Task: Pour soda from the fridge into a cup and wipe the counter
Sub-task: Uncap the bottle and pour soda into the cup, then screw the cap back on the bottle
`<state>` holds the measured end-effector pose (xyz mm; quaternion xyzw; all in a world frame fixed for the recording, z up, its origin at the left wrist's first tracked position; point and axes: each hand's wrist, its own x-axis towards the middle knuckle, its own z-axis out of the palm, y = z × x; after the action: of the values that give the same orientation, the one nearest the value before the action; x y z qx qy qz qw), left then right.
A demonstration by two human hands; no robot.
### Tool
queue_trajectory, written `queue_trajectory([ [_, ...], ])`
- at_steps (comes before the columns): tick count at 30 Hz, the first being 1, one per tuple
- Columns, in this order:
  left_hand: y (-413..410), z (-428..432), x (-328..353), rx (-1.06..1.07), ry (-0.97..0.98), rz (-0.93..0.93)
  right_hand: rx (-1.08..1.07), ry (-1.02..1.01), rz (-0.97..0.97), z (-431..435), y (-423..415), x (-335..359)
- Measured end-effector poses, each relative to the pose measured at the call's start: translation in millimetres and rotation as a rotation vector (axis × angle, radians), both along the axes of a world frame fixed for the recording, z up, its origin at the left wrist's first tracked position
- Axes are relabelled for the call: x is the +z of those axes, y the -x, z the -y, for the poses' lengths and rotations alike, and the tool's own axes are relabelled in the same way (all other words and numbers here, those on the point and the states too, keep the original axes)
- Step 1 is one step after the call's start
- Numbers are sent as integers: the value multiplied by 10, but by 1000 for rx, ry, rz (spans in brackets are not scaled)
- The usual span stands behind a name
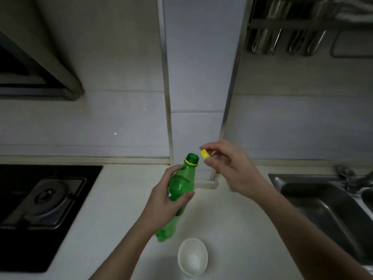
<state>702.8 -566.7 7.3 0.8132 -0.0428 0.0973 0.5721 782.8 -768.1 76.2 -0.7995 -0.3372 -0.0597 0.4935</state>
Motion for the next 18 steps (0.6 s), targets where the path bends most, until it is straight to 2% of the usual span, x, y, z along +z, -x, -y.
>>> queue_trajectory([
  [8, -230, 55, 529, -73, 45, 102, 121, 291, 300, -12, -222, 908],
  [14, -355, 22, 818, -189, 29, 113, 184, 406, 352, 24, -261, 1282],
  [18, -400, -32, 940, -304, 46, 71, 270, 494, 297, 102, -251, 1602],
])
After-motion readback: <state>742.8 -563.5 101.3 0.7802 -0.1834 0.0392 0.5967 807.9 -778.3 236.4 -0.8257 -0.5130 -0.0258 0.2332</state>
